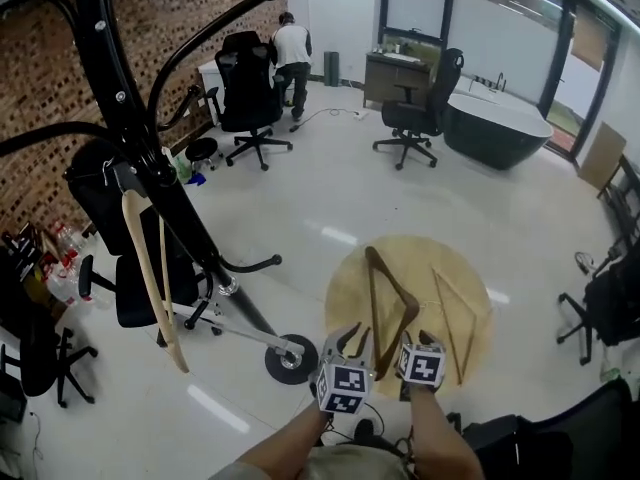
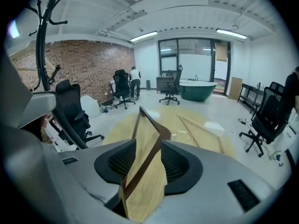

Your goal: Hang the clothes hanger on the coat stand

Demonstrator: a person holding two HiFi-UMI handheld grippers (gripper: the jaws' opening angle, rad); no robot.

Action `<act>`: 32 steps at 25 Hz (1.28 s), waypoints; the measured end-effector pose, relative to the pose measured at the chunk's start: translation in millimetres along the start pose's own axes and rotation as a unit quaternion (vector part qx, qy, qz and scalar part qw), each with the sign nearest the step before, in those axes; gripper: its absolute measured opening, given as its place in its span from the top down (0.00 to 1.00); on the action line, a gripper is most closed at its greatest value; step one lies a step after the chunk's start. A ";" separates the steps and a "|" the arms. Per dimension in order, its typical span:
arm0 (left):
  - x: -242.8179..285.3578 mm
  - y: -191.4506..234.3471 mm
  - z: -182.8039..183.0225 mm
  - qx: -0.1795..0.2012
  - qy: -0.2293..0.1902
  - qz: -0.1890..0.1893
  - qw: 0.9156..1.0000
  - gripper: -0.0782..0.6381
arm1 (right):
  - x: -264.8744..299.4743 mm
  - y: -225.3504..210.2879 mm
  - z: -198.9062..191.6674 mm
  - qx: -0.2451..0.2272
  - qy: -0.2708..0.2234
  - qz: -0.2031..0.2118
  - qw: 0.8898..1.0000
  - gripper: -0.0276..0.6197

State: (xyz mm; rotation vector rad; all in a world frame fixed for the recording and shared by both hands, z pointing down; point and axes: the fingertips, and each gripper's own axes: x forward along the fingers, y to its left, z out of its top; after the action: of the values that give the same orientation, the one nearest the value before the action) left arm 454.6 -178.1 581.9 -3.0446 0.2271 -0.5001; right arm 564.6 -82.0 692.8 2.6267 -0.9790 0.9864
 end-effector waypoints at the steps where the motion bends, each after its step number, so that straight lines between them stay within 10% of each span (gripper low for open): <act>1: 6.5 5.1 -5.9 -0.001 0.006 0.000 1.000 0.78 | 11.5 1.0 -3.8 0.004 0.010 -0.001 1.000 0.70; 18: 150.8 50.8 -37.0 -0.029 0.096 0.034 0.994 0.78 | 182.2 -17.9 4.7 0.068 0.154 0.023 0.985 0.68; 32: 161.2 90.2 -50.5 -0.030 0.120 0.052 0.991 0.78 | 218.0 -13.7 -12.6 0.099 0.204 -0.011 0.974 0.79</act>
State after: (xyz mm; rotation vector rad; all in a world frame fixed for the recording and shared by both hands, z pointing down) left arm 577.1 -292.9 673.9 -3.0053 0.4139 -0.8656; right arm 690.0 -180.6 842.5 2.4197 -0.7853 1.6080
